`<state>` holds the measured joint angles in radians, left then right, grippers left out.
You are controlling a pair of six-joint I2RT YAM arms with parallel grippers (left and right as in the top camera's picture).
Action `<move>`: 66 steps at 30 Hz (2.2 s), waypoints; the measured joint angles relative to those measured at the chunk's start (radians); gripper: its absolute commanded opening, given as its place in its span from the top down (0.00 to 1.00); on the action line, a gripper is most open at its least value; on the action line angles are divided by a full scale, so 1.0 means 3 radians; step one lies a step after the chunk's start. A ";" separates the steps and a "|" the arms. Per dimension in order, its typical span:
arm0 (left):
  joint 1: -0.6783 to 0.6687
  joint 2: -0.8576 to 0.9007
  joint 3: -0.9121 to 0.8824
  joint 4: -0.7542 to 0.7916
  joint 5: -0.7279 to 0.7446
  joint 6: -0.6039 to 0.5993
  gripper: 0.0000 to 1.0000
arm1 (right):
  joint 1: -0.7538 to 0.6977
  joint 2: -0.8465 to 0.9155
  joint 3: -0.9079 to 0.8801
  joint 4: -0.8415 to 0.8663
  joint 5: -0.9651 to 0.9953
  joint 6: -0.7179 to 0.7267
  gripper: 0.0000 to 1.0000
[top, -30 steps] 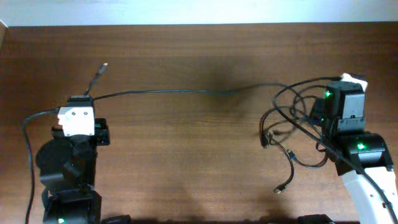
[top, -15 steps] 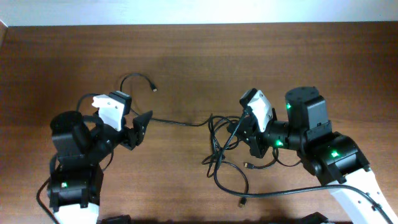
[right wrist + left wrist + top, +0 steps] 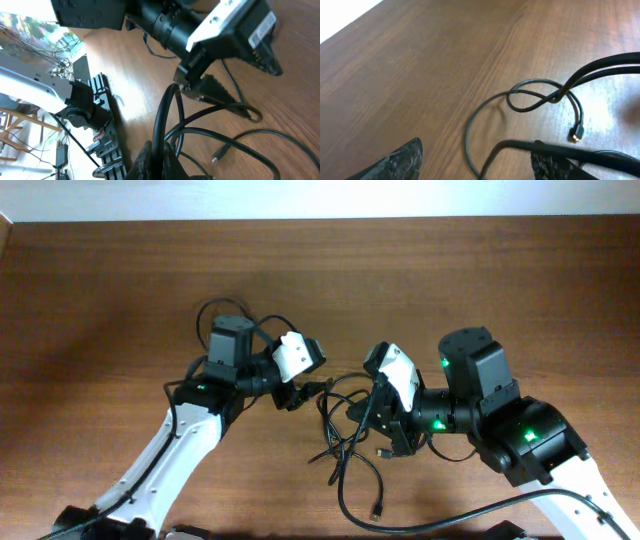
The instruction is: Untangle cables
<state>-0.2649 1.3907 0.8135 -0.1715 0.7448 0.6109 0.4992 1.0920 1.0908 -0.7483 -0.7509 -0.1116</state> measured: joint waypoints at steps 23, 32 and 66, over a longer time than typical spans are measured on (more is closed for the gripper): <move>0.0573 -0.1956 0.0001 -0.0473 -0.2641 -0.0507 0.22 | 0.0003 0.0409 0.0025 -0.0301 0.2874 0.0338 0.96; 0.0510 -0.0884 0.0008 -0.0944 -0.0280 -0.0355 0.54 | 0.0003 0.0409 0.0029 0.0123 0.2199 0.0374 0.96; -0.0183 -0.0312 -0.0010 0.0107 -0.0189 -0.0031 1.00 | 0.0003 -0.0154 0.0313 -0.0374 0.2509 0.0474 0.96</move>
<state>-0.3199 1.2972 0.8104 -0.1394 0.6880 0.6018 0.4999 1.0458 1.1847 -0.8604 0.0017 0.0307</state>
